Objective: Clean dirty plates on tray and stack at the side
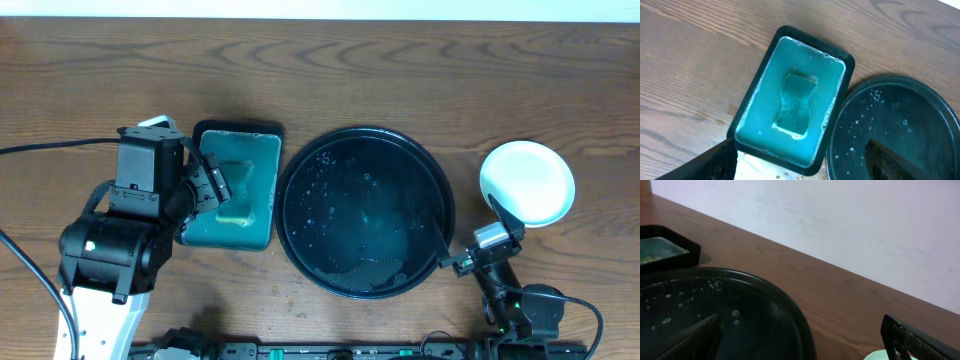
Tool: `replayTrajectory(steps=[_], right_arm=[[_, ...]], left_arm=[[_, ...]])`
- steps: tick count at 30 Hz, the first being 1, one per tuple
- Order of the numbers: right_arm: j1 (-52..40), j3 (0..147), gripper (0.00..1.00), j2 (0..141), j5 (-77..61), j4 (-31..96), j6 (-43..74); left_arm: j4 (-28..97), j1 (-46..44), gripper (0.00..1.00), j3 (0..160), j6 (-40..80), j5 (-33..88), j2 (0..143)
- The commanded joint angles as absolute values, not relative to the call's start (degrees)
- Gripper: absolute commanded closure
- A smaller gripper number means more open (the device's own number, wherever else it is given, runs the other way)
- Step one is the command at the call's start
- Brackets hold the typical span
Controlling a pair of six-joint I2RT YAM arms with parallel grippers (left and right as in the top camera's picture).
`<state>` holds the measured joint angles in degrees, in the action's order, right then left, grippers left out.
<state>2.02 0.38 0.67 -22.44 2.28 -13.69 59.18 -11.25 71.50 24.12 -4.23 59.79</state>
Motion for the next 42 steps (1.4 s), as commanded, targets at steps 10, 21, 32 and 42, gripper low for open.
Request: replayTrajectory(steps=[10, 21, 32, 42], right_arm=[[2.15, 0.32, 0.01, 0.34, -21.89, 2.57, -14.22], [2.17, 0.32, 0.01, 0.34, -21.89, 2.57, -14.20], [2.15, 0.32, 0.01, 0.34, -21.89, 2.57, -14.20], [2.17, 0.32, 0.01, 0.38, -21.89, 2.57, -14.20]], left_arm=[[59.29, -10.94, 0.19, 72.31, 22.74, -5.72, 59.44], [17.45, -10.83, 0.19, 42.33, 13.72, -3.40, 35.73], [8.38, -5.50, 0.18, 14.02, 13.04, -3.27, 4.14], [-1.83, -5.56, 0.19, 0.25, 12.71, -3.40, 0.05]])
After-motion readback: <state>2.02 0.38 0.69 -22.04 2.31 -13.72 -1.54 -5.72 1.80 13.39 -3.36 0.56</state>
